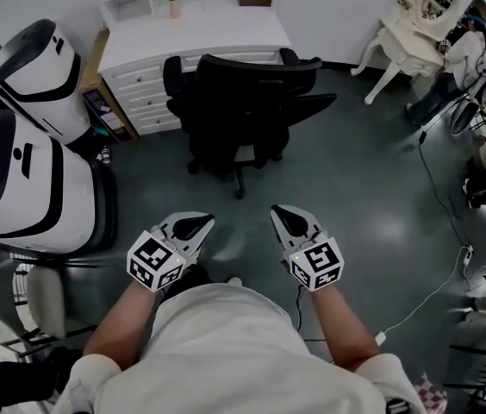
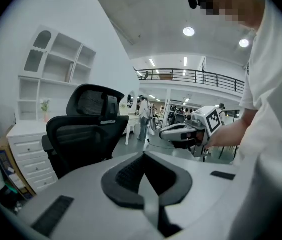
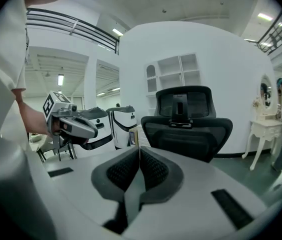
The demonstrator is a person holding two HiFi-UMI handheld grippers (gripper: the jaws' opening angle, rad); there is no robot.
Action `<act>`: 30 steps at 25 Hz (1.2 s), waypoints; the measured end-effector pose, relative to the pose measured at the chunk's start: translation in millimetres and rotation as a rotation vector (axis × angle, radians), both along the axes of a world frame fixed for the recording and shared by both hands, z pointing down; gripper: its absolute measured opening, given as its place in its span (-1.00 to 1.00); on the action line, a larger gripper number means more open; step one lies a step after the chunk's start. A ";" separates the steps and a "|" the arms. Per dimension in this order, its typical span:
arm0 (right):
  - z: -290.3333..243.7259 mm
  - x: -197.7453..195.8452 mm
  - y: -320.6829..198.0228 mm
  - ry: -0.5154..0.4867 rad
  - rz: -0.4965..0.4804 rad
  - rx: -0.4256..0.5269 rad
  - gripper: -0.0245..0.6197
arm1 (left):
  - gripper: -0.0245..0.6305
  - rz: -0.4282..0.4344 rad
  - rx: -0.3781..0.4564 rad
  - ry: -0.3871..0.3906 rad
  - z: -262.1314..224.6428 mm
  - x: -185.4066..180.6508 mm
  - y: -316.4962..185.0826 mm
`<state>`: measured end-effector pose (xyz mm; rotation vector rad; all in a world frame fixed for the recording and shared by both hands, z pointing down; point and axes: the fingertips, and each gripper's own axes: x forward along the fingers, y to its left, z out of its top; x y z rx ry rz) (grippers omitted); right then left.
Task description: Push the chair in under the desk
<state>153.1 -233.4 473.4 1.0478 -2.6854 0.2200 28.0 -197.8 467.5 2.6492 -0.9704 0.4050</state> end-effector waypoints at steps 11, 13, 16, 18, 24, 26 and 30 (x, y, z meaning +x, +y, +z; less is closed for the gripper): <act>8.9 3.6 61.0 0.000 -0.032 -0.032 -0.90 | -0.93 -0.028 -0.006 -0.003 6.7 -1.1 63.1; 10.2 5.9 69.0 0.002 -0.031 -0.035 -0.90 | -0.93 -0.025 -0.008 0.003 8.7 -0.1 69.0; 9.9 9.1 78.7 -0.001 -0.036 -0.040 -0.90 | -0.93 -0.024 -0.005 0.009 8.4 3.1 72.9; 10.0 9.6 83.4 0.000 -0.042 -0.041 -0.90 | -0.93 -0.021 -0.001 0.011 7.9 6.3 74.6; 8.3 7.3 93.7 -0.005 -0.060 -0.037 -0.91 | -0.93 0.000 -0.003 0.004 9.2 14.9 81.3; 7.5 6.8 96.2 -0.007 -0.064 -0.035 -0.91 | -0.93 0.000 -0.004 -0.005 10.8 16.0 82.2; 6.8 7.5 97.9 -0.012 -0.061 -0.041 -0.91 | -0.93 -0.006 -0.009 -0.015 12.4 16.6 81.7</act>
